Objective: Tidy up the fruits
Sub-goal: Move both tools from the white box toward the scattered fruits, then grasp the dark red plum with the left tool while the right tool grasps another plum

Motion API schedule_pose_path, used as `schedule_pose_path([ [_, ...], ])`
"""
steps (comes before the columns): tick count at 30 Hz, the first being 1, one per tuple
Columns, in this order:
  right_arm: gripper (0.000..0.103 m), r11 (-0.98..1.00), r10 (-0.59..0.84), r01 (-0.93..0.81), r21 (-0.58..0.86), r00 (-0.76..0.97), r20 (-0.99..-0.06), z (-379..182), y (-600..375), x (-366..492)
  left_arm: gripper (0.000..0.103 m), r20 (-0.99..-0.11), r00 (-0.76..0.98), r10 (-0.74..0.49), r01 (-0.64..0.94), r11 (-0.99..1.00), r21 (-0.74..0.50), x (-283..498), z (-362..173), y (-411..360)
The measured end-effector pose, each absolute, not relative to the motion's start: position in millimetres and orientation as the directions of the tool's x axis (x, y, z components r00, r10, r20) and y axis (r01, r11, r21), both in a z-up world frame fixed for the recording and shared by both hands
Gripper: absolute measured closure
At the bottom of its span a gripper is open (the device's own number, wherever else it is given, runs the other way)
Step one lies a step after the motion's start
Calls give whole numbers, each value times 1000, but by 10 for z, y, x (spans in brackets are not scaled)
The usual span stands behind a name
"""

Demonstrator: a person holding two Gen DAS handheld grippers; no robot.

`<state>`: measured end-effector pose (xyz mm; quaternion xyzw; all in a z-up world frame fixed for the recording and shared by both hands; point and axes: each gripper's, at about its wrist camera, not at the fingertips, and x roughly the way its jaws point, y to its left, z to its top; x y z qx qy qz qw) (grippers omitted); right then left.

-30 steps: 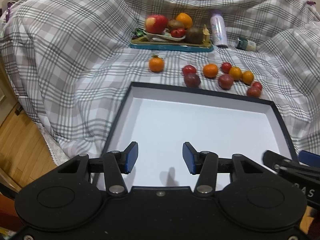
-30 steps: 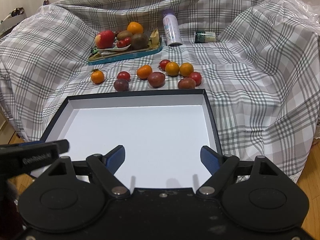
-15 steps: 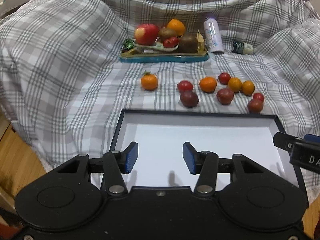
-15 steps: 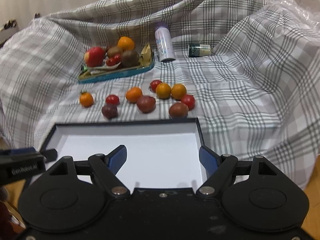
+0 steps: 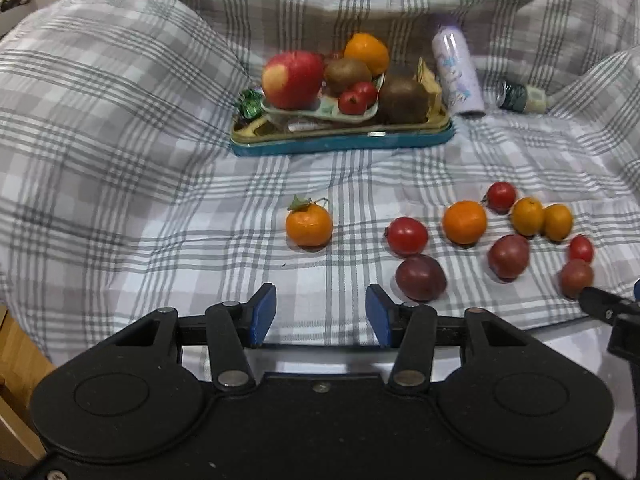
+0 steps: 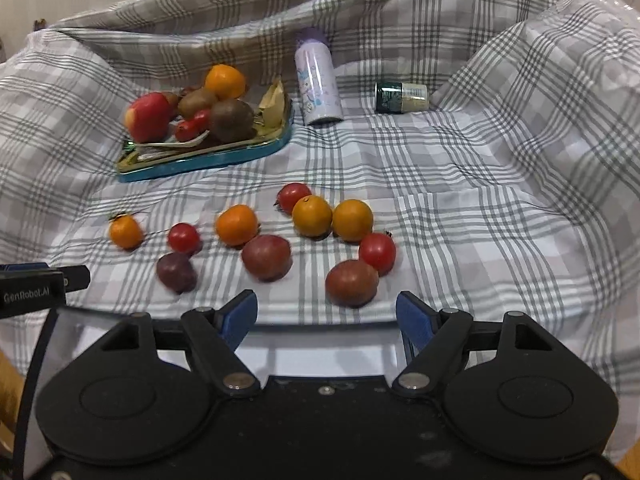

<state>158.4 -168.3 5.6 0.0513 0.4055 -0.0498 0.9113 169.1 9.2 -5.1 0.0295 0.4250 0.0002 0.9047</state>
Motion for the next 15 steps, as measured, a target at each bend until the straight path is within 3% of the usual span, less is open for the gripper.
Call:
schedule_pose_path([
  [7, 22, 990, -69, 141, 20, 601, -796, -159, -1730, 1861, 47, -858, 511, 45, 30, 997, 70, 1880, -393, 127],
  [15, 23, 986, -64, 162, 33, 557, -828, -312, -1788, 1902, 47, -863, 502, 54, 26, 997, 77, 1911, -413, 110],
])
